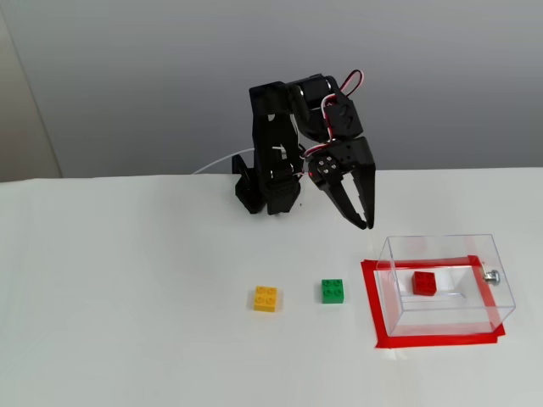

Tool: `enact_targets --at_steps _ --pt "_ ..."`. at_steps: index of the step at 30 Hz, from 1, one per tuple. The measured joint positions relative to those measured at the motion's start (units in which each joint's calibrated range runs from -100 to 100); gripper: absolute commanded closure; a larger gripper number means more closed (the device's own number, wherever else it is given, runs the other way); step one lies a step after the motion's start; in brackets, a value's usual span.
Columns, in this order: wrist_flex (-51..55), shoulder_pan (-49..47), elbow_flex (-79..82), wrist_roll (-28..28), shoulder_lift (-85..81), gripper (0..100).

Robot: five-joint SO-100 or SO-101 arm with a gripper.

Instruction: Pick the red lego brick and place it into the transparent box

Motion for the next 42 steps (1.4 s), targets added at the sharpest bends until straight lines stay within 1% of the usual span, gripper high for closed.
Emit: enact_targets --at_steps 3,9,15,37,42 --pt "0.0 4.8 0.0 0.0 -2.4 99" --pt "0.0 17.6 0.7 0.0 -5.0 99" --pt "0.0 26.8 10.3 0.0 -9.6 99" --pt "-0.1 27.7 49.3 0.0 -39.1 99" --pt "-0.3 23.8 57.4 0.1 -47.7 99"
